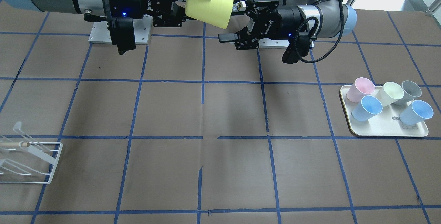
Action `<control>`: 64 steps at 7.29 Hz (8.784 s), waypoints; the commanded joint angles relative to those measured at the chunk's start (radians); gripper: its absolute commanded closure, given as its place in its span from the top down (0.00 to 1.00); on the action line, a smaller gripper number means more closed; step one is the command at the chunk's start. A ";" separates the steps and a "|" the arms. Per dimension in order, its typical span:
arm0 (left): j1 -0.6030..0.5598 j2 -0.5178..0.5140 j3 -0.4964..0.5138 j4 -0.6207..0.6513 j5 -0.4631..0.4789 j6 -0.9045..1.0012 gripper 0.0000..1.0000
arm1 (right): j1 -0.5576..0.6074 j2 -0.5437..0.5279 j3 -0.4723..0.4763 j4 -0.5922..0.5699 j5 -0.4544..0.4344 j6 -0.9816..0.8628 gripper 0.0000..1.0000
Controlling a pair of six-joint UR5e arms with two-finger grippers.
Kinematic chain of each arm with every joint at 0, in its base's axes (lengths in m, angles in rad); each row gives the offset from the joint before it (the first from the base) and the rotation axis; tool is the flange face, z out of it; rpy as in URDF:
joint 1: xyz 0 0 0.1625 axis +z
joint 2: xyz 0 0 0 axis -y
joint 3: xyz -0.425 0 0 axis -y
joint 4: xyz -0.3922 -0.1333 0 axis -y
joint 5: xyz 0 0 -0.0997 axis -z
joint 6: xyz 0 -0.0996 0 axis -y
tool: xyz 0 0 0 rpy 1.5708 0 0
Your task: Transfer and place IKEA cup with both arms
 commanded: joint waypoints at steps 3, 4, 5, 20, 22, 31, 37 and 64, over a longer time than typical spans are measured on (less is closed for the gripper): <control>-0.042 -0.009 0.001 0.002 -0.050 -0.006 0.68 | 0.002 0.003 0.000 -0.003 0.000 -0.002 0.54; -0.050 0.010 0.001 -0.001 -0.050 -0.009 0.62 | 0.002 0.004 0.000 -0.003 0.000 -0.002 0.54; -0.052 0.008 0.001 -0.003 -0.048 -0.012 0.49 | 0.002 0.006 0.000 -0.003 0.000 -0.002 0.55; 0.104 0.096 0.017 0.025 0.522 -0.092 0.00 | -0.116 0.052 -0.028 -0.307 -0.319 0.263 1.00; 0.193 0.125 0.020 0.075 0.818 -0.081 0.00 | -0.117 0.040 -0.022 -0.412 -0.632 0.381 1.00; 0.448 -0.066 0.318 0.141 1.707 0.327 0.00 | 0.094 -0.028 0.114 -0.894 -1.359 0.692 1.00; 0.683 -0.381 0.475 0.268 1.684 0.848 0.00 | 0.090 -0.032 0.067 -0.793 -1.344 0.464 1.00; 0.683 -0.535 0.561 0.269 1.587 1.121 0.86 | 0.091 -0.032 0.069 -0.794 -1.344 0.475 1.00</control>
